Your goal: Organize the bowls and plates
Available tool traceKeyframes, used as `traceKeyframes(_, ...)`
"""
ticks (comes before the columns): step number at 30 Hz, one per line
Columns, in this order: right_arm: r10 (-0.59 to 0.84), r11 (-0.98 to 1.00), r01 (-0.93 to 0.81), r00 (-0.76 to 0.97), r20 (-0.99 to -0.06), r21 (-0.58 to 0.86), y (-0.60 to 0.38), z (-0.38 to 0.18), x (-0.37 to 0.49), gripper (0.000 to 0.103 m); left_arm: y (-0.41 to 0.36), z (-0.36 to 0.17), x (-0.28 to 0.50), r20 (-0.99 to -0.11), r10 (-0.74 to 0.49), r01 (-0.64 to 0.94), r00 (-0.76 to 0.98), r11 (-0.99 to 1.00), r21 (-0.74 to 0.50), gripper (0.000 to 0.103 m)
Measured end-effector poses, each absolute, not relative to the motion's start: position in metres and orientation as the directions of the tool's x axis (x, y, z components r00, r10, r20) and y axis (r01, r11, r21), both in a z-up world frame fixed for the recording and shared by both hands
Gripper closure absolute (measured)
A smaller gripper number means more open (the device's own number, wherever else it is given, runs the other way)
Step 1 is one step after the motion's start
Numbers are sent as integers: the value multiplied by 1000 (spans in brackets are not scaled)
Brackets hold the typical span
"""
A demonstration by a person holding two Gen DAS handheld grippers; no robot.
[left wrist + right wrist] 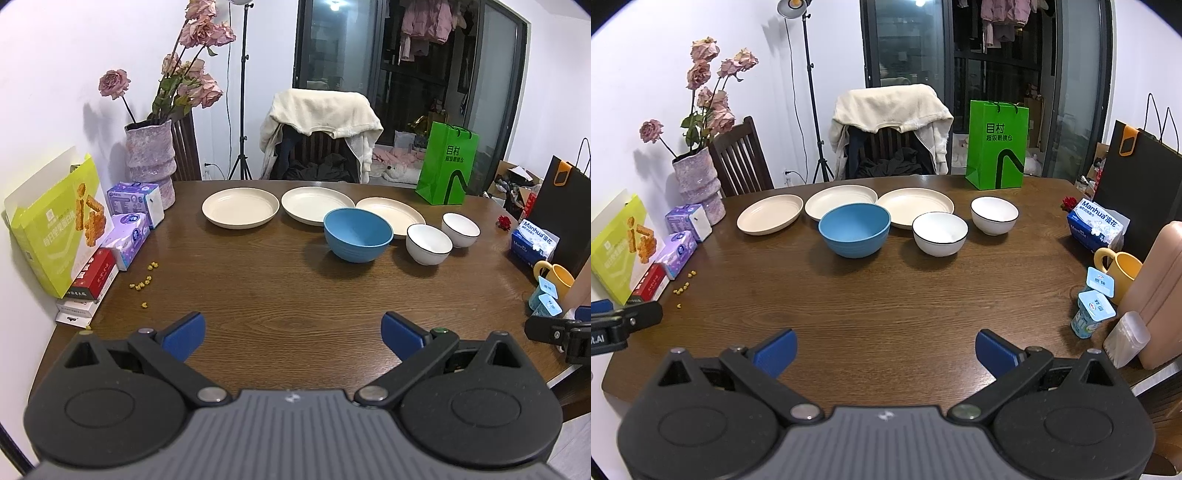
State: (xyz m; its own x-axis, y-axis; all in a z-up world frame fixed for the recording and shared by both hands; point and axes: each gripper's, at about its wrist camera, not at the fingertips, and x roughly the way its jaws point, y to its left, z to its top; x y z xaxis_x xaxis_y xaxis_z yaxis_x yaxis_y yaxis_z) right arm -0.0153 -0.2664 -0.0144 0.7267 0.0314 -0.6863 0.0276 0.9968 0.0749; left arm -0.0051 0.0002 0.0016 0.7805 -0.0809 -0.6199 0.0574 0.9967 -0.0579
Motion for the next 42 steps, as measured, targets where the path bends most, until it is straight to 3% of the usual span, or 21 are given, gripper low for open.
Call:
traceKeyframes(21, 35, 997, 24, 720, -693, 75, -268, -14, -6, 0, -1, 1, -4, -619, -76, 51, 781, 997, -58, 0)
traceKeyframes(42, 93, 996, -56, 705, -703, 75, -253, -20, 66, 0, 16, 4, 52, -634, 22, -61, 773, 997, -39, 0)
